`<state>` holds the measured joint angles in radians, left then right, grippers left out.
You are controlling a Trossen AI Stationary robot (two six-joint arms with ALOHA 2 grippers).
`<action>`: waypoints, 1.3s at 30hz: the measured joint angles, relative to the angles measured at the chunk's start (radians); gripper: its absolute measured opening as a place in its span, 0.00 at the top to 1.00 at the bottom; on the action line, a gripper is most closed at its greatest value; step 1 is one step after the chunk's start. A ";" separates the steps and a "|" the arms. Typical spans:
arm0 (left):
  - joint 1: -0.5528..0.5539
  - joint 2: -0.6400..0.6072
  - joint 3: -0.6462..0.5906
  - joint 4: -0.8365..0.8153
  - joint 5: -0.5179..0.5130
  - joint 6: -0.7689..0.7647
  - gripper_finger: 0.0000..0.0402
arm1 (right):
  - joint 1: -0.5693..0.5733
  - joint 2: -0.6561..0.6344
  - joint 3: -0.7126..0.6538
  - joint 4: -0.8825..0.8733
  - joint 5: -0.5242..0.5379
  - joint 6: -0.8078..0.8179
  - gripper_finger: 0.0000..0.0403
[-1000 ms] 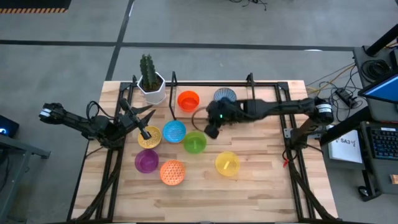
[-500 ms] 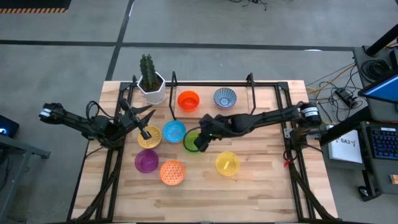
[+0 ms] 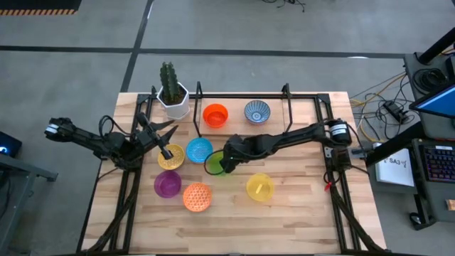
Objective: Place and stack bowls onto a shelf
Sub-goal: Stack the green bowl on the orange bowl on the shelf
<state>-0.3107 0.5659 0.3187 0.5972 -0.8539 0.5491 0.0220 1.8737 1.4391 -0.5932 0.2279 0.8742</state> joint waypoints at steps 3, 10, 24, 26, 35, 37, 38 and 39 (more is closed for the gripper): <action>0.000 0.000 0.000 0.000 0.000 0.000 0.81 | -0.010 0.025 0.000 0.005 0.002 -0.001 0.71; 0.000 0.002 0.000 0.000 0.000 0.000 0.81 | -0.016 0.095 0.000 0.007 0.001 -0.002 0.71; 0.000 0.002 0.000 0.000 0.000 0.000 0.81 | -0.016 0.081 0.000 0.006 0.000 -0.041 0.97; 0.000 0.002 0.000 0.000 0.000 0.000 0.81 | -0.018 0.067 0.000 0.002 -0.020 -0.051 0.98; 0.000 0.003 0.000 0.001 0.000 0.000 0.81 | -0.061 -0.070 0.020 -0.005 -0.094 -0.159 0.98; 0.000 0.003 0.000 0.001 0.000 0.000 0.81 | -0.095 -0.099 0.040 0.001 -0.091 -0.199 0.98; 0.000 0.003 0.000 0.001 0.000 0.000 0.81 | -0.116 -0.107 0.052 0.001 -0.088 -0.222 0.98; 0.000 0.003 0.000 0.001 0.000 0.000 0.81 | -0.140 -0.113 0.066 0.002 -0.087 -0.245 0.98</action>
<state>-0.3103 0.5690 0.3187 0.5983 -0.8543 0.5488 -0.1180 1.7609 1.5055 -0.5911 0.1414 0.6289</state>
